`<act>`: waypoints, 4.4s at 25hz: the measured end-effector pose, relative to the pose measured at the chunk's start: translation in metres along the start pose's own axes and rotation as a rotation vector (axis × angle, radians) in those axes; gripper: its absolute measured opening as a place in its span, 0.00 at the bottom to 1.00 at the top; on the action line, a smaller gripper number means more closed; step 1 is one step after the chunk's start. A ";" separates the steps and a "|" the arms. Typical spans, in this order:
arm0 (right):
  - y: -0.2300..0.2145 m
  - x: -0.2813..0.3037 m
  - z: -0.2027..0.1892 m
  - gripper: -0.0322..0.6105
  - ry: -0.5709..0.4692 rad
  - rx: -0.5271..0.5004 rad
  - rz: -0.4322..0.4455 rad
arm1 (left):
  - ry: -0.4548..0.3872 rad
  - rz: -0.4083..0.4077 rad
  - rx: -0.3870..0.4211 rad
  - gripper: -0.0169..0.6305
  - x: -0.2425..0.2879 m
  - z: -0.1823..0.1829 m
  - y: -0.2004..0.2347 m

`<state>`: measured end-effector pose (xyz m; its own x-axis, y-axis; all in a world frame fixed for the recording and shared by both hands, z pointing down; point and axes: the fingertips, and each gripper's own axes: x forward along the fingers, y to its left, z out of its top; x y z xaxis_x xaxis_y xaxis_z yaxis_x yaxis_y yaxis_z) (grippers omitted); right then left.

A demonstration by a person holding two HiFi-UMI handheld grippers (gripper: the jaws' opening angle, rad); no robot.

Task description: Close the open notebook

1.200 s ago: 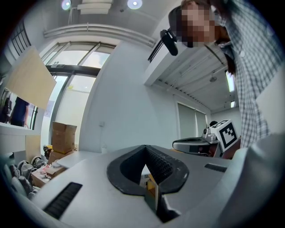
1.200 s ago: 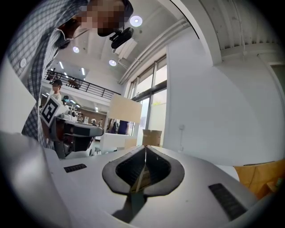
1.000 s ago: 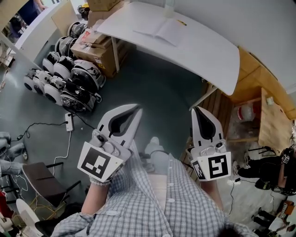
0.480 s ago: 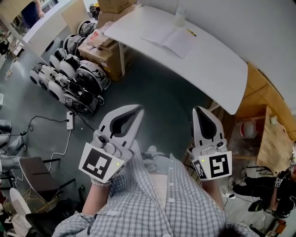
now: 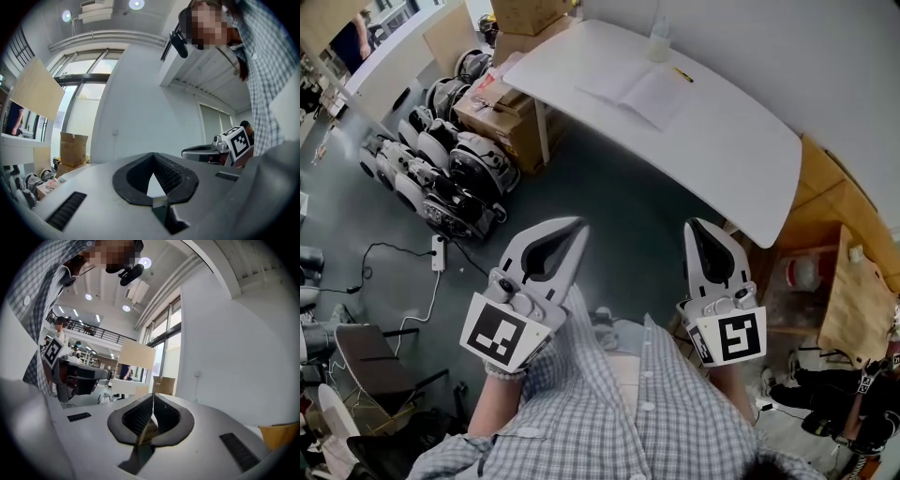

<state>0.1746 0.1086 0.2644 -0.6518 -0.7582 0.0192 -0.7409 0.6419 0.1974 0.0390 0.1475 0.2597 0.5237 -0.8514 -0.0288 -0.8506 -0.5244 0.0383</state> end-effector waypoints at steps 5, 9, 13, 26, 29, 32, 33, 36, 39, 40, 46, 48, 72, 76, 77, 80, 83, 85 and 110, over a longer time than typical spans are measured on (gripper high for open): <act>-0.016 -0.005 -0.005 0.08 -0.002 0.006 -0.018 | -0.053 -0.023 0.004 0.04 0.017 0.010 -0.009; -0.025 -0.007 -0.005 0.08 -0.009 0.015 -0.034 | -0.032 -0.023 0.017 0.04 0.023 0.008 -0.012; -0.024 -0.010 -0.006 0.08 -0.009 0.019 -0.034 | -0.027 -0.036 0.021 0.04 0.027 0.008 -0.016; -0.037 -0.003 -0.021 0.08 0.025 0.037 -0.089 | -0.013 -0.111 0.017 0.04 0.059 0.002 -0.007; -0.041 0.008 -0.025 0.08 0.032 0.045 -0.106 | -0.022 -0.139 0.010 0.04 0.072 0.002 0.004; -0.053 0.018 -0.028 0.08 0.039 0.043 -0.142 | -0.026 -0.170 0.021 0.04 0.089 0.003 0.014; -0.057 0.022 -0.028 0.08 0.042 0.043 -0.156 | -0.022 -0.177 0.024 0.04 0.095 0.003 0.018; -0.066 0.033 -0.029 0.08 0.050 0.053 -0.186 | -0.005 -0.203 0.027 0.04 0.112 0.002 0.031; -0.076 0.048 -0.030 0.08 0.060 0.051 -0.214 | -0.008 -0.239 0.023 0.04 0.131 0.004 0.042; -0.078 0.053 -0.031 0.08 0.062 0.054 -0.222 | -0.014 -0.252 0.021 0.04 0.136 0.006 0.046; -0.086 0.084 -0.032 0.08 0.070 0.055 -0.241 | 0.004 -0.267 0.029 0.04 0.156 0.002 0.074; -0.088 0.098 -0.032 0.08 0.073 0.054 -0.238 | 0.009 -0.261 0.024 0.04 0.162 0.003 0.087; -0.085 0.241 -0.054 0.08 0.120 0.063 -0.245 | -0.008 -0.287 -0.008 0.04 0.211 -0.011 0.225; -0.086 0.252 -0.068 0.08 0.158 0.075 -0.234 | -0.017 -0.263 -0.014 0.04 0.209 -0.012 0.235; -0.087 0.252 -0.071 0.08 0.165 0.081 -0.236 | -0.016 -0.257 -0.015 0.04 0.209 -0.013 0.237; -0.094 0.253 -0.079 0.08 0.172 0.112 -0.250 | -0.017 -0.238 -0.025 0.04 0.207 -0.015 0.241; -0.102 0.258 -0.087 0.08 0.178 0.147 -0.259 | -0.018 -0.215 -0.018 0.04 0.207 -0.017 0.247; -0.109 0.264 -0.093 0.08 0.180 0.162 -0.256 | -0.015 -0.199 -0.022 0.04 0.209 -0.020 0.253; -0.133 0.356 -0.259 0.08 0.392 0.830 -0.225 | 0.114 -0.135 -0.071 0.04 0.285 -0.067 0.323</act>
<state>0.0829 -0.2759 0.4993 -0.4902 -0.7616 0.4238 -0.8196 0.2373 -0.5214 -0.0832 -0.2652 0.3310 0.6379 -0.7664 0.0751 -0.7691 -0.6291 0.1126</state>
